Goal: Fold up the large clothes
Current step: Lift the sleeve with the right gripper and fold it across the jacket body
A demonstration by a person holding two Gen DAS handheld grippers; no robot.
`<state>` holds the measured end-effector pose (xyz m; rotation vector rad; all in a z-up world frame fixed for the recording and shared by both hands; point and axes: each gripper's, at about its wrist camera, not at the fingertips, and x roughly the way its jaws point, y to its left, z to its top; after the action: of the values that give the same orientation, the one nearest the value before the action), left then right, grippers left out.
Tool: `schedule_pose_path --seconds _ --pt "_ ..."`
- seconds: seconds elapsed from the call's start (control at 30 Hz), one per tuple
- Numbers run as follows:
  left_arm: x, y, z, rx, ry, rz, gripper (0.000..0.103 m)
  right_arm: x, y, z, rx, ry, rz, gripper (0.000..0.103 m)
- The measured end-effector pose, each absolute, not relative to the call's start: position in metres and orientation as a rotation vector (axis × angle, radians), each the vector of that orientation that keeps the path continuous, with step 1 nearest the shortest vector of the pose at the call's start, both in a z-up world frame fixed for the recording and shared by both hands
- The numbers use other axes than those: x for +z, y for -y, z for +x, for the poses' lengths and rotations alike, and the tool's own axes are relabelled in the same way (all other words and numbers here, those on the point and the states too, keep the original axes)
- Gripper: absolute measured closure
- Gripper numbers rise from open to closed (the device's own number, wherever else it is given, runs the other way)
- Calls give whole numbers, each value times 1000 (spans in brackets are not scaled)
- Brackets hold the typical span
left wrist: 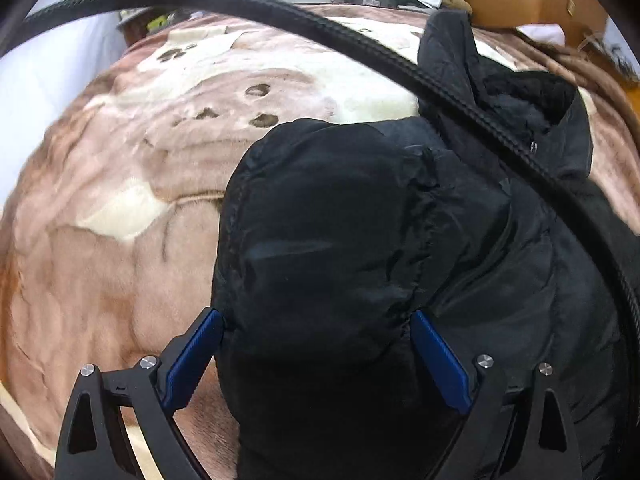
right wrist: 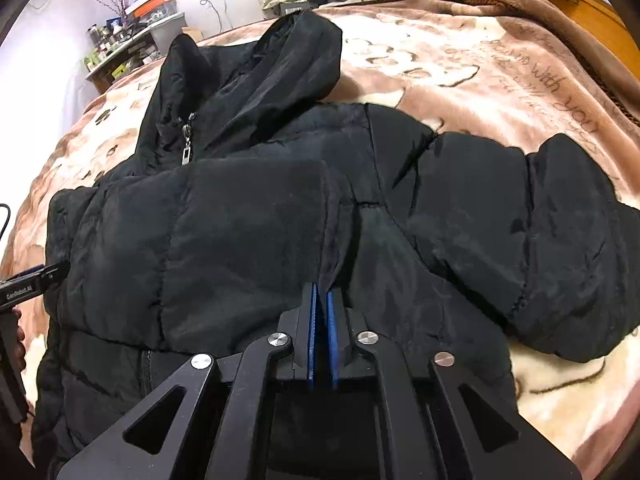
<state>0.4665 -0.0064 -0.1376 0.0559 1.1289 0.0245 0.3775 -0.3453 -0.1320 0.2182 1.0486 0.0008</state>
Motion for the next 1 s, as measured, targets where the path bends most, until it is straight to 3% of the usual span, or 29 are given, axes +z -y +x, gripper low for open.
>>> schedule_pose_path --seconds 0.37,0.43,0.5,0.7,1.0 --pt "-75 18 421 -119 -1044 -47 7 -79 480 296 -219 -828 400 79" --pt "-61 31 406 -157 -1019 -51 7 -77 517 274 -315 -812 402 58" --pt "-50 46 394 -197 -1007 -54 7 -80 558 253 -391 -814 418 49" --pt "-38 99 361 -332 -998 -80 7 -100 654 209 -598 -777 538 49" --pt "-78 157 353 -351 -1074 -35 7 -134 700 232 -634 -774 641 49"
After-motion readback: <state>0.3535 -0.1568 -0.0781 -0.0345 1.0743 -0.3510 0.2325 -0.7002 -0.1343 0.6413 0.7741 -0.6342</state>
